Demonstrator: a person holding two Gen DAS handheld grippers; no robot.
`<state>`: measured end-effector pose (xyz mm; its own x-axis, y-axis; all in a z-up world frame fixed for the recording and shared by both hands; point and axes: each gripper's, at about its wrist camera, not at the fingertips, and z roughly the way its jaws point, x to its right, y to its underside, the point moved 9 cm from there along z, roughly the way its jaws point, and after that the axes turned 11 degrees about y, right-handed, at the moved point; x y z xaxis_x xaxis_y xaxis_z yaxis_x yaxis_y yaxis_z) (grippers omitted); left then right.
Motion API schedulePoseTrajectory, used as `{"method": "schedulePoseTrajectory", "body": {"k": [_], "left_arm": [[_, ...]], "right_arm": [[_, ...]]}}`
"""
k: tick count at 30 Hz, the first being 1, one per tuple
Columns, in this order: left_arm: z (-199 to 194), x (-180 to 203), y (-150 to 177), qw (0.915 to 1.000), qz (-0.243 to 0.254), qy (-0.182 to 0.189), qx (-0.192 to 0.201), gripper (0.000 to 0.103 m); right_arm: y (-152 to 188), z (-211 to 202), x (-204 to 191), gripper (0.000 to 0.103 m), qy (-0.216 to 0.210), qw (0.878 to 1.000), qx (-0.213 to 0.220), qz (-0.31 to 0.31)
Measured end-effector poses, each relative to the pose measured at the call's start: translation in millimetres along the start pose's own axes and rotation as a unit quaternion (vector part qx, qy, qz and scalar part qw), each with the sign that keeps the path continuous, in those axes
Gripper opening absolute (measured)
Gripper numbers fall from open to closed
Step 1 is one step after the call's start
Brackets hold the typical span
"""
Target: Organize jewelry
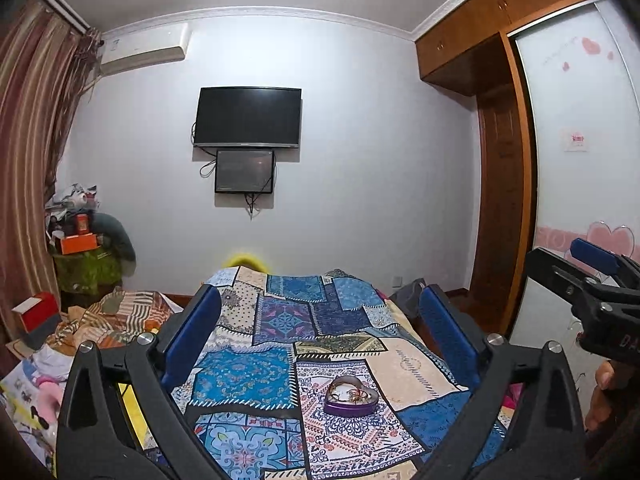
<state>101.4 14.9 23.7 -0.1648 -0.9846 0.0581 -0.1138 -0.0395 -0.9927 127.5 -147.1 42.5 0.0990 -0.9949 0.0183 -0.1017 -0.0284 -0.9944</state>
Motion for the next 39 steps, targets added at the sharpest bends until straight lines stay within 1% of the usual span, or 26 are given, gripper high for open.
{"method": "schedulePoseTrajectory", "body": {"k": [4, 12, 22, 34, 39], "left_arm": [[0, -2, 3, 1.0000, -0.006, 0.001, -0.003, 0.100], [-2, 4, 9, 1.0000, -0.001, 0.003, -0.008, 0.100], [9, 1, 16, 0.9998, -0.003, 0.003, -0.021, 0.100], [15, -1, 19, 0.9995, -0.012, 0.006, -0.027, 0.101], [16, -2, 20, 0.9995, -0.012, 0.005, -0.028, 0.102]], "right_arm": [[4, -1, 2, 0.103, 0.000, 1.000, -0.007, -0.002], [8, -5, 5, 0.103, -0.003, 1.000, -0.018, -0.003], [17, 0, 5, 0.103, -0.001, 0.999, -0.036, -0.006], [15, 1, 10, 0.103, 0.002, 0.999, -0.045, -0.002], [16, 3, 10, 0.103, 0.003, 0.999, -0.048, -0.001]]}}
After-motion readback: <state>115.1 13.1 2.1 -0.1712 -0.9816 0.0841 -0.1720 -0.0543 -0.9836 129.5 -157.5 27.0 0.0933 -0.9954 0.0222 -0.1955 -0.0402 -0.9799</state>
